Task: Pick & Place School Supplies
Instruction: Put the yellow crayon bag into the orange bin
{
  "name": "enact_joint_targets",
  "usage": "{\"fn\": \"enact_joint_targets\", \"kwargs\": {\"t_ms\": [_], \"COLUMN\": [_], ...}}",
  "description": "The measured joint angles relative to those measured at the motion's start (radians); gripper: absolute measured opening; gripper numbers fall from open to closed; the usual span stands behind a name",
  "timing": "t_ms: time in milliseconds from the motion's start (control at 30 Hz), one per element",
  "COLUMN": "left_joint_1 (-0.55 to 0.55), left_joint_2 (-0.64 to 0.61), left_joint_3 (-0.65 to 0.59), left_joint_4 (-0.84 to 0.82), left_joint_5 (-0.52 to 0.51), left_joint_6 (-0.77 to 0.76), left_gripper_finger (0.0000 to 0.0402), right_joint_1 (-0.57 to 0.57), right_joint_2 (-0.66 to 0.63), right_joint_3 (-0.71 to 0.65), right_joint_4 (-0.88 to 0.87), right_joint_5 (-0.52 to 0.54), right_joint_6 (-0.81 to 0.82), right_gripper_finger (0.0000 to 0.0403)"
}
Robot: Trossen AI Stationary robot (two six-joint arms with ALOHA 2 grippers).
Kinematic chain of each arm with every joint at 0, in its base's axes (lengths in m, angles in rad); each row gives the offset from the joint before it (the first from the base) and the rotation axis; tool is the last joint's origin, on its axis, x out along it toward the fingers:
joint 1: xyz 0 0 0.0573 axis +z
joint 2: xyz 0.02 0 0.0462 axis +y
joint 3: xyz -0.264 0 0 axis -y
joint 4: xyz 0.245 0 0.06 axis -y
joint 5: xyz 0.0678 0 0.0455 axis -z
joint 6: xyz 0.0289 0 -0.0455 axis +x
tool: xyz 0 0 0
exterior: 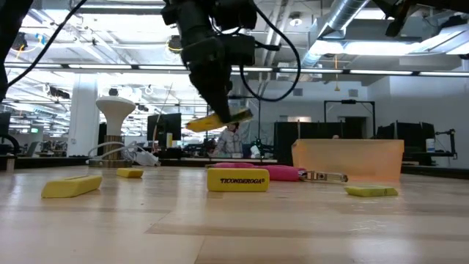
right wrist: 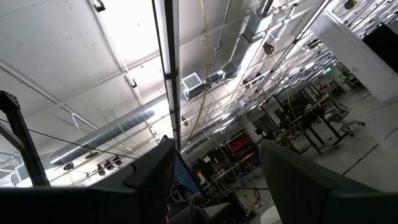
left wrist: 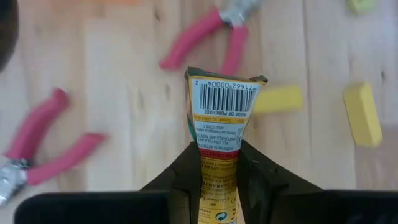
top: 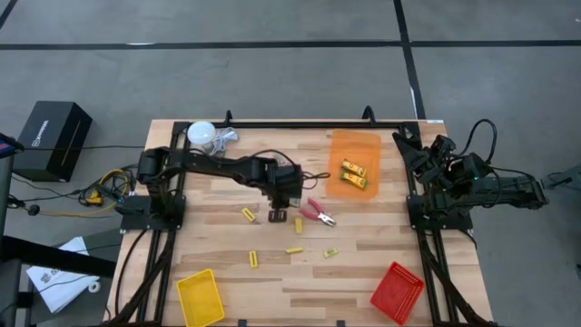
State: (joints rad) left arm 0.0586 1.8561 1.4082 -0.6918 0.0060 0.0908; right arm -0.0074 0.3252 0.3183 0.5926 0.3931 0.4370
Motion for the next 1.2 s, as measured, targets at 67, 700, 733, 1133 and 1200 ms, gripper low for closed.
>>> {"fn": "enact_joint_targets", "kwargs": {"t_ms": [67, 700, 733, 1133, 1200], "left_joint_1": [0.013, 0.128, 0.130, 0.148, 0.153], "left_joint_2": [0.000, 0.264, 0.285, 0.400, 0.400], "left_joint_3": [0.009, 0.440, 0.458, 0.543, 0.545], "left_joint_4": [0.036, 0.184, 0.186, 0.248, 0.271], "left_joint_5": [-0.003, 0.004, 0.004, 0.052, 0.059], "left_joint_6": [-0.002, 0.037, 0.038, 0.039, 0.039], "left_gripper_finger": [0.0065, 0.0065, 0.0065, 0.0065, 0.0065], "right_joint_1": [0.000, -0.001, -0.001, -0.001, -0.001], "right_joint_2": [0.000, 0.000, 0.000, 0.000, 0.000], "right_joint_3": [0.000, 0.000, 0.000, 0.000, 0.000], "right_joint_4": [0.001, 0.022, 0.022, 0.021, 0.021], "right_joint_5": [0.000, 0.000, 0.000, 0.000, 0.000], "right_joint_6": [0.000, -0.002, -0.002, -0.002, -0.002], "right_gripper_finger": [0.0225, 0.0225, 0.0225, 0.0225, 0.0225]}}
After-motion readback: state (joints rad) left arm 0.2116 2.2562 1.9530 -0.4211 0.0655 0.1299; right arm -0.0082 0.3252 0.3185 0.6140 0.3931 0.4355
